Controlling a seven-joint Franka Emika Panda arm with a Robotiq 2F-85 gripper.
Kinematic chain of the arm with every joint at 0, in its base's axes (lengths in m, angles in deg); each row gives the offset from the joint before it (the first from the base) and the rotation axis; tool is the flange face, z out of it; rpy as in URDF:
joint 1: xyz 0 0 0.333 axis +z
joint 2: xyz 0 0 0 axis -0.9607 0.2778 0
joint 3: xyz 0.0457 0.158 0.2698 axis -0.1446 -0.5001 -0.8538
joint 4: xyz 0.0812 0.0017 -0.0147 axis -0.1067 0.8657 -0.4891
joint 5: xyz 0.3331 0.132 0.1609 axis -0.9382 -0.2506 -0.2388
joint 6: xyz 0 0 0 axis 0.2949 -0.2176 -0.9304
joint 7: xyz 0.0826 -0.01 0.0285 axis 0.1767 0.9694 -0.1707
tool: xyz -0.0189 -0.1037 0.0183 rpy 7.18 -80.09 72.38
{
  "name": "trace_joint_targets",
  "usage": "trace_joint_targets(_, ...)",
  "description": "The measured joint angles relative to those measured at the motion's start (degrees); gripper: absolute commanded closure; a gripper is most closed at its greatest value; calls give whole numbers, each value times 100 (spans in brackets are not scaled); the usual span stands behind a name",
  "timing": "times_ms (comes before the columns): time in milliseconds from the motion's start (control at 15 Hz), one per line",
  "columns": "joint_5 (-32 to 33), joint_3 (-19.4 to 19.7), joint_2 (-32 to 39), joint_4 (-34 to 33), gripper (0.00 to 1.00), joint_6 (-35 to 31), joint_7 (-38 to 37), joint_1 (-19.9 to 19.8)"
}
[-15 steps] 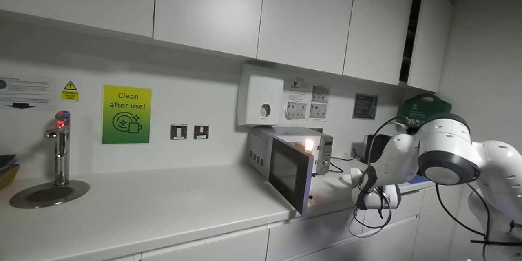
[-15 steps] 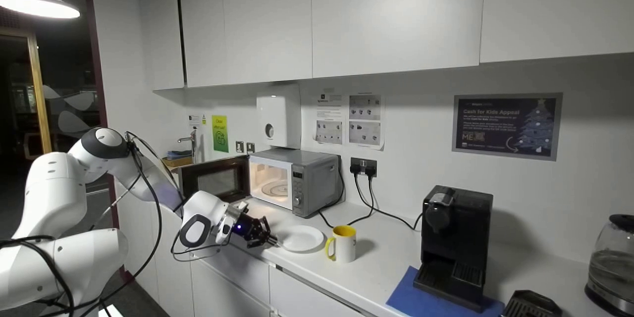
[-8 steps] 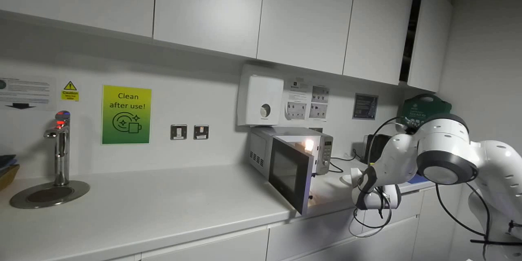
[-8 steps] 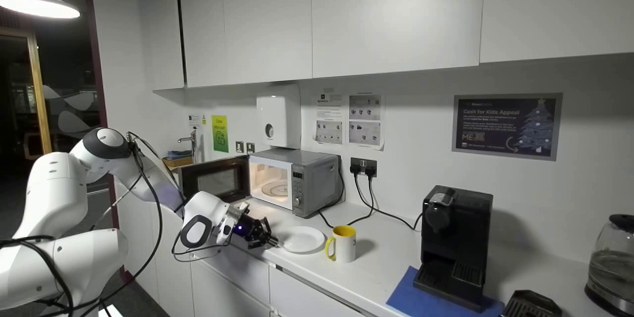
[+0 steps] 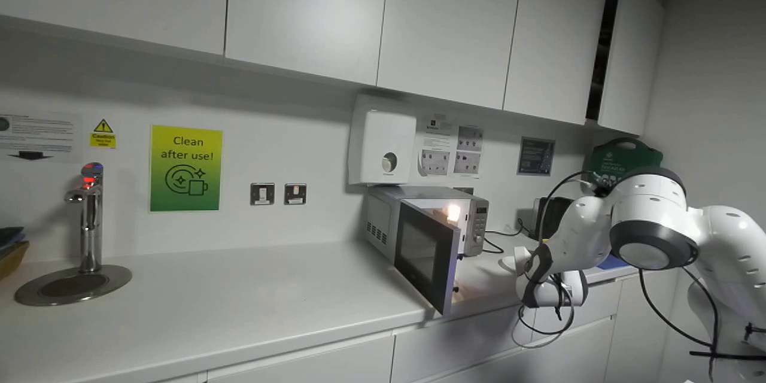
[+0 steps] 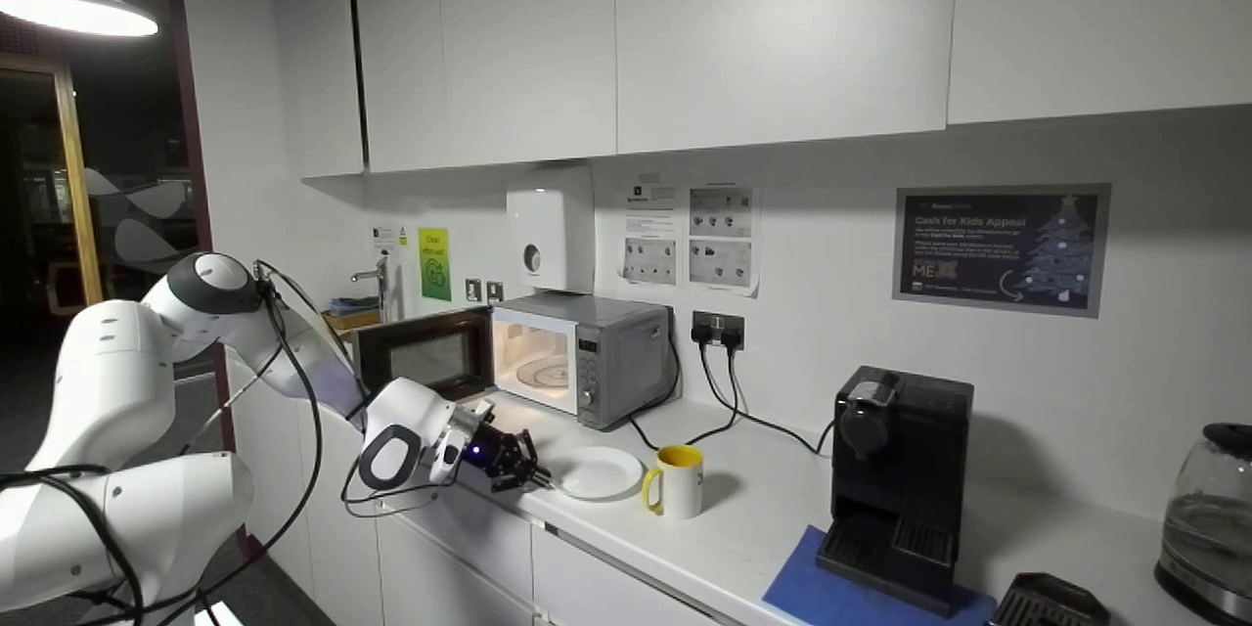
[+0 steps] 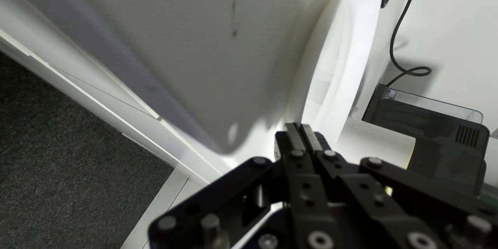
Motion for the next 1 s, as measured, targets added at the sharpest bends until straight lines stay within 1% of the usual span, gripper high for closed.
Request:
trace_joint_targets(533,54,-8,0,-14,99,0,-1,-57)
trace_joint_targets(600,56,-11,0,-14,73,0,-1,-65)
trace_joint_targets(667,59,-15,0,-15,71,0,-1,-76)
trace_joint_targets(1000,64,-13,0,-23,34,-17,-1,-99)
